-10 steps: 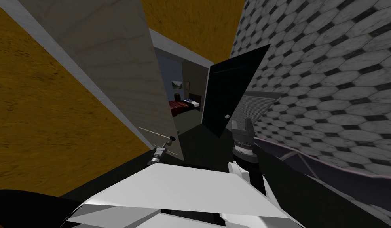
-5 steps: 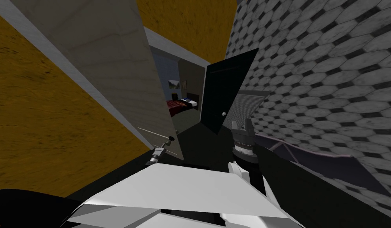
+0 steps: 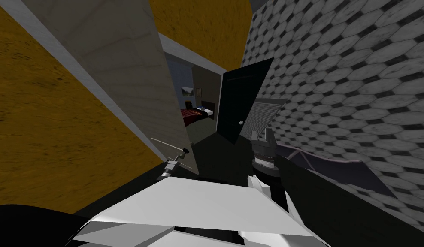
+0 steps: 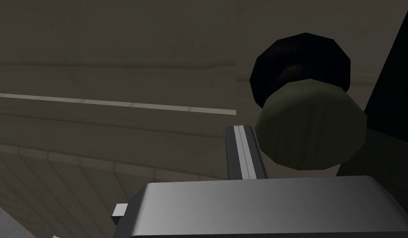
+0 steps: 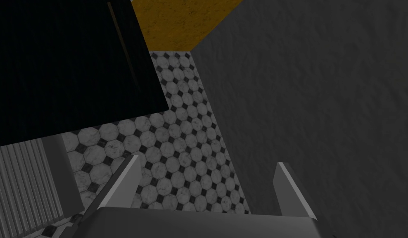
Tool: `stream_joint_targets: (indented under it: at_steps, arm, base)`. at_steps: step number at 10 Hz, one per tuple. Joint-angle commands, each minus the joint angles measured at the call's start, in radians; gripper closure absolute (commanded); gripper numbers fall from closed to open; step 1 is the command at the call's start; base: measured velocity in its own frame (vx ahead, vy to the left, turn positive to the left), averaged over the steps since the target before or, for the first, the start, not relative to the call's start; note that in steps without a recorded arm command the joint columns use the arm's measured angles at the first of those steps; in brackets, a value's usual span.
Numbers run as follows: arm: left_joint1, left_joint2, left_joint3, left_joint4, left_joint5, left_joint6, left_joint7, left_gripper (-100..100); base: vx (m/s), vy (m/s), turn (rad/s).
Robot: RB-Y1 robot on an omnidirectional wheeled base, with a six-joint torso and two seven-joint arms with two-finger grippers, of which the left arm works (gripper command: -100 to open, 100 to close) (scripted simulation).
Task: Pull the door open
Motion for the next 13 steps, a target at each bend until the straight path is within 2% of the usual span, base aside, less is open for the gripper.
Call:
stream_joint_targets:
  at_steps: [1,4,13]
  arm:
    - [0.003,-0.019,-0.028,-0.009,-0.016,-0.012,0.001,-100]
    - [0.003,-0.017,-0.038,-0.002,-0.019,-0.022,0.009,-100]
    - [0.003,-0.014,-0.05,0.006,-0.023,-0.035,0.017,-100]
  base:
    - [-0.04,0.038,-0.049]
    - [-0.045,0.029,-0.039]
    - [-0.036,0.017,-0.02]
